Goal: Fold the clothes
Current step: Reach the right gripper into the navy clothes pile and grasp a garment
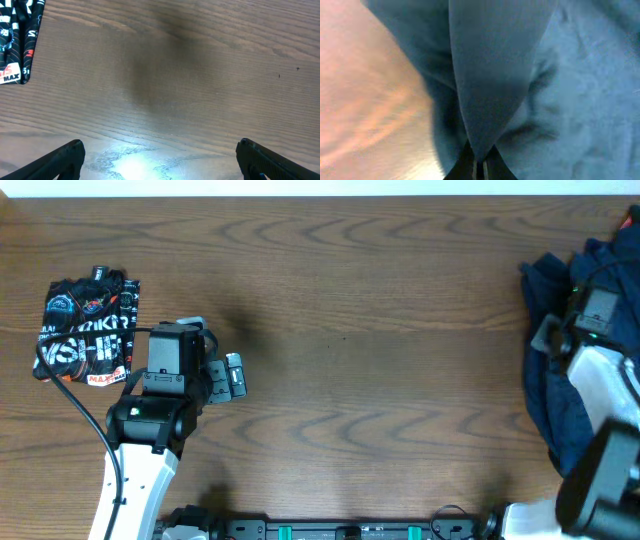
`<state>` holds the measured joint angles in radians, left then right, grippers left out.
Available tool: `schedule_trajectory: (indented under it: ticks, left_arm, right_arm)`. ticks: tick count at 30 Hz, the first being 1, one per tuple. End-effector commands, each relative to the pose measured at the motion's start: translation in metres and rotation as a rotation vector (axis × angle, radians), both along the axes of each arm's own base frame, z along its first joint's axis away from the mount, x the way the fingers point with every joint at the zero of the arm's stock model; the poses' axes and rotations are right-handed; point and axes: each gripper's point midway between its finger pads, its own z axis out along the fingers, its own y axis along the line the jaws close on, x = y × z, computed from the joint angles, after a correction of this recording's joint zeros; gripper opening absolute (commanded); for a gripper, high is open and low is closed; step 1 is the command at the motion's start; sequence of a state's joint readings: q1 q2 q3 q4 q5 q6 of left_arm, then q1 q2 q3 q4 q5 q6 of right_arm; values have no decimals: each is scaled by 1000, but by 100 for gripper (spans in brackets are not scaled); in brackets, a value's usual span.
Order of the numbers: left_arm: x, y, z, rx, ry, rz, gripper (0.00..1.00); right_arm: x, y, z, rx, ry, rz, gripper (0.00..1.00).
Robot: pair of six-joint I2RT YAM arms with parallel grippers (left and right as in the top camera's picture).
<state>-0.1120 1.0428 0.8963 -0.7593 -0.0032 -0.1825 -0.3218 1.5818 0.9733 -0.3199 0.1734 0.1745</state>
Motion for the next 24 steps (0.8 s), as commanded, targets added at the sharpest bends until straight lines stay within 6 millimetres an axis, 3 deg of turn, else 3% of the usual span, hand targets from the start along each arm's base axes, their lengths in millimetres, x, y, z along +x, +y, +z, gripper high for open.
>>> schedule_trajectory:
  ticks: [1, 3, 6, 12, 14, 17, 18, 21, 24]
  left_arm:
    - [3, 1, 8, 2, -20, 4, 98]
    - [3, 1, 8, 2, -20, 5, 98]
    - [3, 2, 8, 3, -20, 5, 98]
    - [4, 1, 9, 2, -21, 5, 98]
    - [4, 1, 9, 2, -25, 5, 98]
    - [6, 1, 10, 1, -33, 5, 98]
    - [7, 1, 11, 1, -37, 5, 98]
    - [9, 1, 12, -1, -48, 5, 98]
    - [10, 1, 13, -1, -52, 4, 98]
  right_arm:
    - [17, 42, 64, 88, -184, 173, 1]
    - [13, 77, 83, 155, -226, 280, 1]
    - [1, 126, 95, 229, -221, 411, 1]
    - [-20, 238, 83, 315, -119, 683, 1]
    - [-15, 272, 86, 317, -152, 775, 1]
    - [8, 324, 107, 348, -307, 851, 1]
    - [18, 341, 118, 355, -383, 870, 7]
    - [39, 378, 146, 388, -575, 913, 40]
    - [47, 385, 140, 386, -592, 893, 97]
